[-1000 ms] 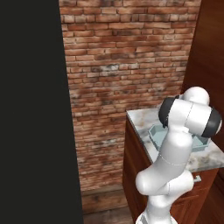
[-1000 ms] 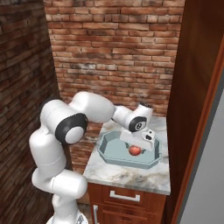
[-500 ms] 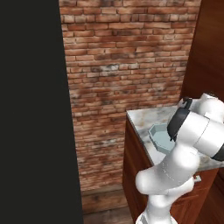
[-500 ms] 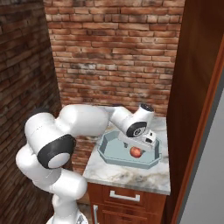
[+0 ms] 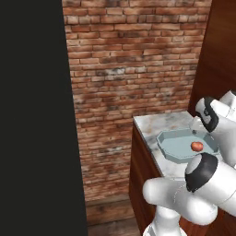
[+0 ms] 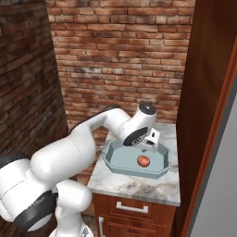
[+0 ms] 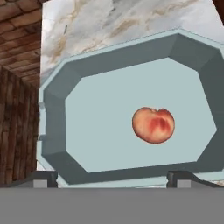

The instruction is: Pick the orange and peach from the fridge and place them inside the tupperware on the counter.

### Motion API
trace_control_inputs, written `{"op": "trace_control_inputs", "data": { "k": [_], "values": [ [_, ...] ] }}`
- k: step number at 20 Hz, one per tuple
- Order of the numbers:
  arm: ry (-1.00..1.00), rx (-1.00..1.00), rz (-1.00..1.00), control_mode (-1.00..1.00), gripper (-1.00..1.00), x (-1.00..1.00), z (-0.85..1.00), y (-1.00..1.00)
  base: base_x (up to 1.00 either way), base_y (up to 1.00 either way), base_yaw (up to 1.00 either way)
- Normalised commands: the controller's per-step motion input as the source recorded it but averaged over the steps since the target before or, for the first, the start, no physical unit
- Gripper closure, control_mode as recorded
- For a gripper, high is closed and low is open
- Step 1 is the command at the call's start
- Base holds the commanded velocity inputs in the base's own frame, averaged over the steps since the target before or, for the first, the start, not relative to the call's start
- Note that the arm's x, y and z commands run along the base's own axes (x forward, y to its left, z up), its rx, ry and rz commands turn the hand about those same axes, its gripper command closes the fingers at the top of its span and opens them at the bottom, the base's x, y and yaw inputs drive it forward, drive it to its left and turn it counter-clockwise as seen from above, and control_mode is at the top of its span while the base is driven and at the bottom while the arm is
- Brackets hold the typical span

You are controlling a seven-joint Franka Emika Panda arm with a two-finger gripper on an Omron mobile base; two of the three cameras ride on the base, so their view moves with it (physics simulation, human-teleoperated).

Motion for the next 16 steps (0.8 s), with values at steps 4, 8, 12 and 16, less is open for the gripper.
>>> {"op": "trace_control_inputs", "data": {
  "k": [4,8,12,16],
  "values": [
    [-0.08,-0.09,0.0,-1.0,-1.0,-0.22,0.45,0.54,0.0,0.0,0.0],
    [0.01,-0.02,0.0,-1.0,-1.0,-0.16,0.38,0.61,0.0,0.0,0.0],
    [0.11,0.0,0.0,-1.0,-1.0,-0.16,0.35,0.63,0.0,0.0,0.0],
    [0.04,0.0,0.0,-1.0,-1.0,-0.41,0.18,0.49,0.0,0.0,0.0]
  ]
}}
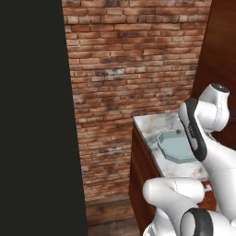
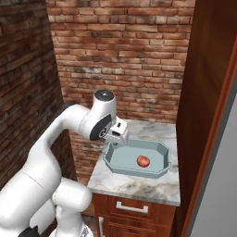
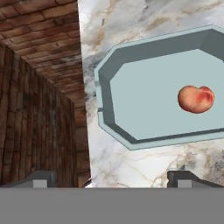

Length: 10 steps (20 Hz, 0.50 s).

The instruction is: Pick the orange and peach from the fridge and place them inside the tupperware on the counter.

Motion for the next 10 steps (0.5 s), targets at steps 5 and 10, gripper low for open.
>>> {"op": "trace_control_inputs", "data": {
  "k": [5,10],
  "values": [
    [0.0,0.0,0.0,-1.0,-1.0,-0.67,0.01,0.3,0.0,0.0,0.0],
    [0.0,0.0,0.0,-1.0,-1.0,-0.7,0.01,0.25,0.0,0.0,0.0]
  ]
}}
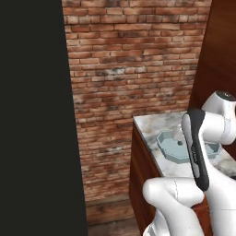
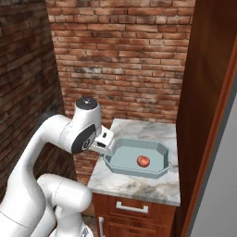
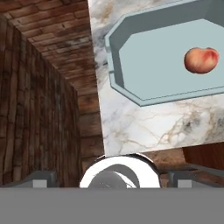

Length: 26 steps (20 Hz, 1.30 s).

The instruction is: Pick the orange and peach from the fridge and place them inside the tupperware on the counter.

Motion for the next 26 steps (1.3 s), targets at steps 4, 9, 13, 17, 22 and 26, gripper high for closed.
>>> {"op": "trace_control_inputs", "data": {
  "k": [4,9,13,17,22,26],
  "values": [
    [0.0,0.0,0.0,-1.0,-1.0,-0.68,0.04,0.25,0.0,0.0,0.0],
    [0.0,0.0,0.0,1.0,-1.0,-0.13,0.01,0.06,-0.48,0.28,0.0],
    [0.0,0.0,0.0,1.0,-1.0,0.0,0.0,0.0,-0.7,0.33,0.0],
    [0.0,0.0,0.0,1.0,-1.0,0.0,0.0,0.0,-0.92,0.23,-0.01],
    [0.0,0.0,0.0,1.0,-1.0,0.0,0.0,0.0,-1.0,0.03,-0.1],
    [0.0,0.0,0.0,1.0,-1.0,0.0,0.0,0.0,-0.75,-0.27,-0.1]
  ]
}}
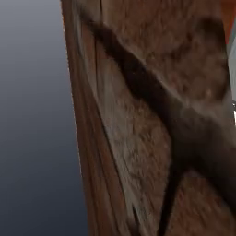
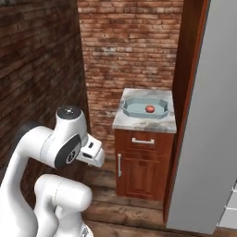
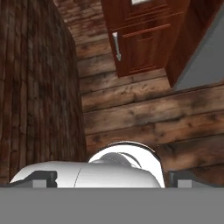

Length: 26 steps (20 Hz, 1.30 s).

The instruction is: Pick the orange and peach from the fridge and place them inside the tupperware on the counter.

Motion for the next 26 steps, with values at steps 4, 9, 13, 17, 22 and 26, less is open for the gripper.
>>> {"op": "trace_control_inputs", "data": {
  "k": [4,9,13,17,22,26],
  "values": [
    [0.0,0.0,0.0,1.0,-1.0,0.0,0.0,0.0,-0.44,-0.59,-0.03],
    [0.0,0.0,0.0,1.0,-1.0,0.0,0.0,0.0,-0.21,-0.73,-0.07],
    [0.0,0.0,0.0,1.0,-1.0,0.0,0.0,0.0,0.0,-0.83,-0.11],
    [0.0,0.0,0.0,1.0,-1.0,0.0,0.0,0.0,0.03,-0.81,-0.11],
    [0.0,0.0,0.0,1.0,-1.0,0.0,0.0,0.0,0.12,-0.73,-0.13],
    [0.0,0.0,0.0,1.0,-1.0,0.0,0.0,0.0,0.32,-0.46,-0.12]
  ]
}}
